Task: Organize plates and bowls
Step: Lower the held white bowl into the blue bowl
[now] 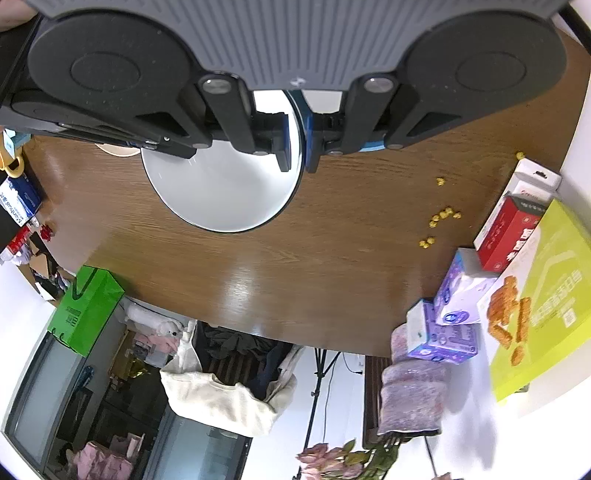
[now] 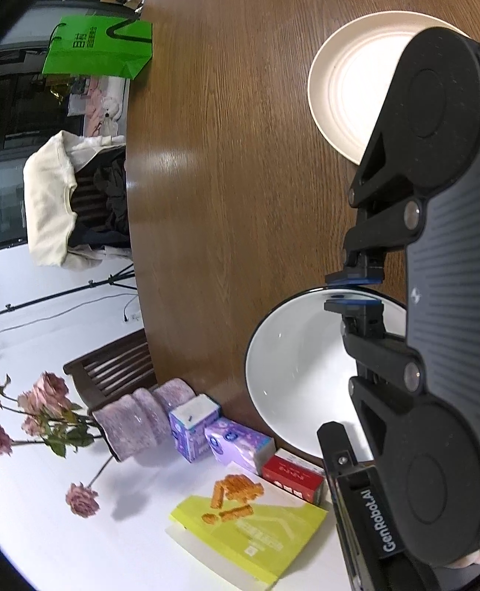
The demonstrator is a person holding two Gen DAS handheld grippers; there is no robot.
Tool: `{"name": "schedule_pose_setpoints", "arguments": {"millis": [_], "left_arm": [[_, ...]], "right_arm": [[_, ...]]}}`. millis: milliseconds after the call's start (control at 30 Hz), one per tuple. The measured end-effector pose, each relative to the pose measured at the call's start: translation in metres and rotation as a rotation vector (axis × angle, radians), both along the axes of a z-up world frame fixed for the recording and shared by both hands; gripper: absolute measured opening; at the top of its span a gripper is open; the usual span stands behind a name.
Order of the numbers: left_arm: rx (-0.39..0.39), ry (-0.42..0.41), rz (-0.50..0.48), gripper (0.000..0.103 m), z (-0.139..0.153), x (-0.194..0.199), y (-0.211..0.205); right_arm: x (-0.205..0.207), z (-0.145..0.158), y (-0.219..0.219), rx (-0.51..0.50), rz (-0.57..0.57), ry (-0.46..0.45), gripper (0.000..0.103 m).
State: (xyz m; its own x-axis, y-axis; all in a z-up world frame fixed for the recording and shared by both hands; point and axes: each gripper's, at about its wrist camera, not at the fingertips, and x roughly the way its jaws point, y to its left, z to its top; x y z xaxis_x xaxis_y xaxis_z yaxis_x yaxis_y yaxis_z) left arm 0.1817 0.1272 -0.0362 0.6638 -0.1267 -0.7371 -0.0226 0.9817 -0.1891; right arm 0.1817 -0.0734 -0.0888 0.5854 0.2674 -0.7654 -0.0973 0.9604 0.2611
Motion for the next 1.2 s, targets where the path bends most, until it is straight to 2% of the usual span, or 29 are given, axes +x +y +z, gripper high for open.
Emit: {"name": "schedule_pose_setpoints", "arguments": {"millis": [667, 1200], "left_arm": [[-0.012, 0.02, 0.038, 0.008, -0.015, -0.013, 0.044], [-0.023, 0.065, 0.067, 0.008, -0.041, -0.019, 0.067]], "right_arm": [[-0.007, -0.007, 0.046, -0.026, 0.056, 0.03, 0.008], [-0.011, -0.029, 0.073, -0.057, 0.098, 0.078, 0.008]]}}
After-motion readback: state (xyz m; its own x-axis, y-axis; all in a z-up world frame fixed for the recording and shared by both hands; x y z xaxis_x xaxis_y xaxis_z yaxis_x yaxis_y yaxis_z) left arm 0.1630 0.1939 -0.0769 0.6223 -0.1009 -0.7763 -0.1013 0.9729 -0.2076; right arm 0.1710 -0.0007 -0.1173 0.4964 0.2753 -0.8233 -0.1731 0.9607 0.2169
